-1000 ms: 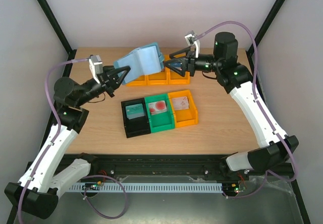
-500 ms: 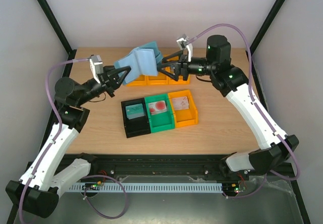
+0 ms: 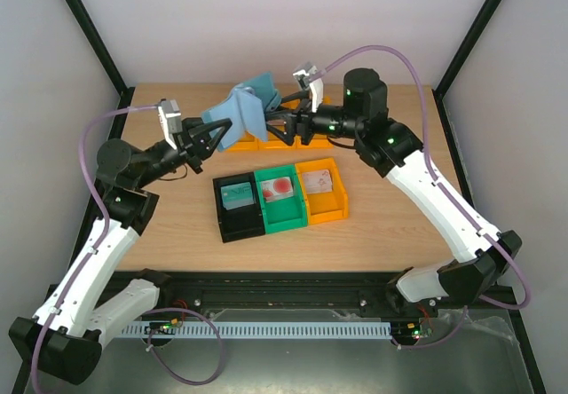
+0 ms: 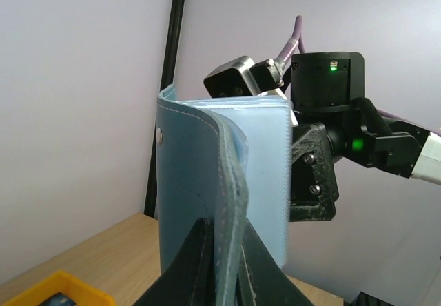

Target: Take the credit cards out of the card holder

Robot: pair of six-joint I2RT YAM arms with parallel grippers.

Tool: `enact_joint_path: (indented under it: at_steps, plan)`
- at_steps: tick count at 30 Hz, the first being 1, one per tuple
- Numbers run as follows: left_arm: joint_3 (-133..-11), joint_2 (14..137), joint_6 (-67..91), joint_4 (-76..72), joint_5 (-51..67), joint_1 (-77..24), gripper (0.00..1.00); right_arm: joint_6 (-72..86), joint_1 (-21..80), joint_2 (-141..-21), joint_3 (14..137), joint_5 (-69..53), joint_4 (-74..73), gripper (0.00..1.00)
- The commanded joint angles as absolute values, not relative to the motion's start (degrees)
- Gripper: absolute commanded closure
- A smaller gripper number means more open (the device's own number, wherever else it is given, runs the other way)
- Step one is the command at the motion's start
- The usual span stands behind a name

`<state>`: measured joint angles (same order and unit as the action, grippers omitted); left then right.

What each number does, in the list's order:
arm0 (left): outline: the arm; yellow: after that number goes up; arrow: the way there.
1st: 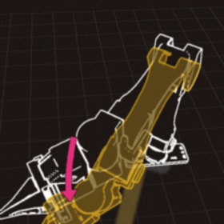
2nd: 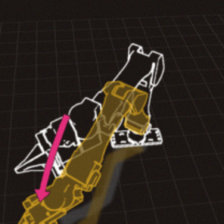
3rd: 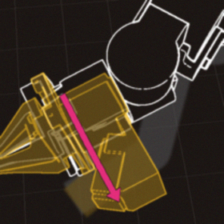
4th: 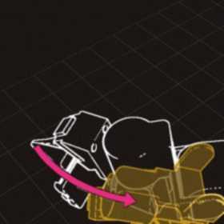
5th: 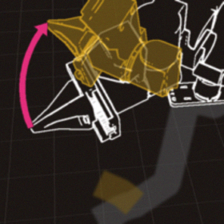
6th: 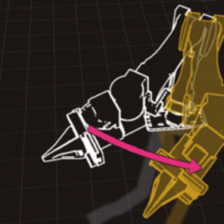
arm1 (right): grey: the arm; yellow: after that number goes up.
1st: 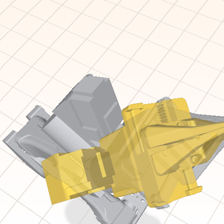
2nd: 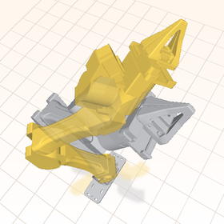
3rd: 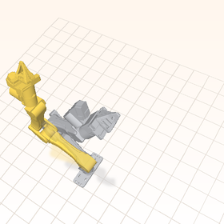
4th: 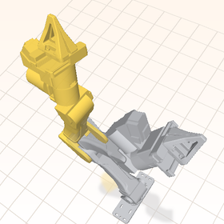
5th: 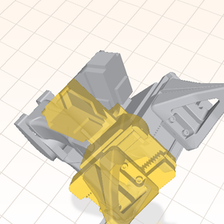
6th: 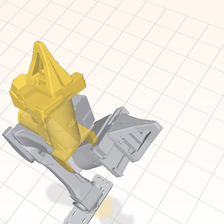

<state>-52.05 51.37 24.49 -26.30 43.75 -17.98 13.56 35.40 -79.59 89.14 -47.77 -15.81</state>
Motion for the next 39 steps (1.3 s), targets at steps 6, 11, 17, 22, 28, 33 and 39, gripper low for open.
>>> enact_joint_path:
  at_steps: [6,11,17,22,28,33,39]
  plan:
    - [-50.38,50.74,24.35,-28.28,44.49,-18.47,0.98,10.61,46.58,-80.55,90.44,-36.56,-10.62,0.18]
    - [-49.77,50.38,24.35,-28.14,44.77,-18.46,0.98,8.36,48.60,-80.12,90.43,-29.81,-12.66,0.17]
    - [-49.36,50.11,24.35,-28.22,45.03,-18.46,0.98,9.48,48.65,-79.85,90.44,-28.22,-11.86,0.18]
    - [-48.76,49.85,23.58,-27.73,46.65,-18.55,0.98,10.33,48.74,-79.96,90.41,-29.43,-10.88,0.17]
    - [-48.65,49.98,23.73,-27.47,46.59,-19.18,0.98,10.41,48.87,-78.68,90.44,-30.27,-9.93,0.50]
    - [-47.93,49.33,23.91,-27.33,46.25,-19.12,0.98,9.97,48.87,-75.78,88.57,-29.53,-8.54,0.75]
    - [-47.73,49.51,23.29,-27.27,46.01,-19.07,0.98,10.20,48.86,-75.45,88.36,-29.09,-11.25,0.98]
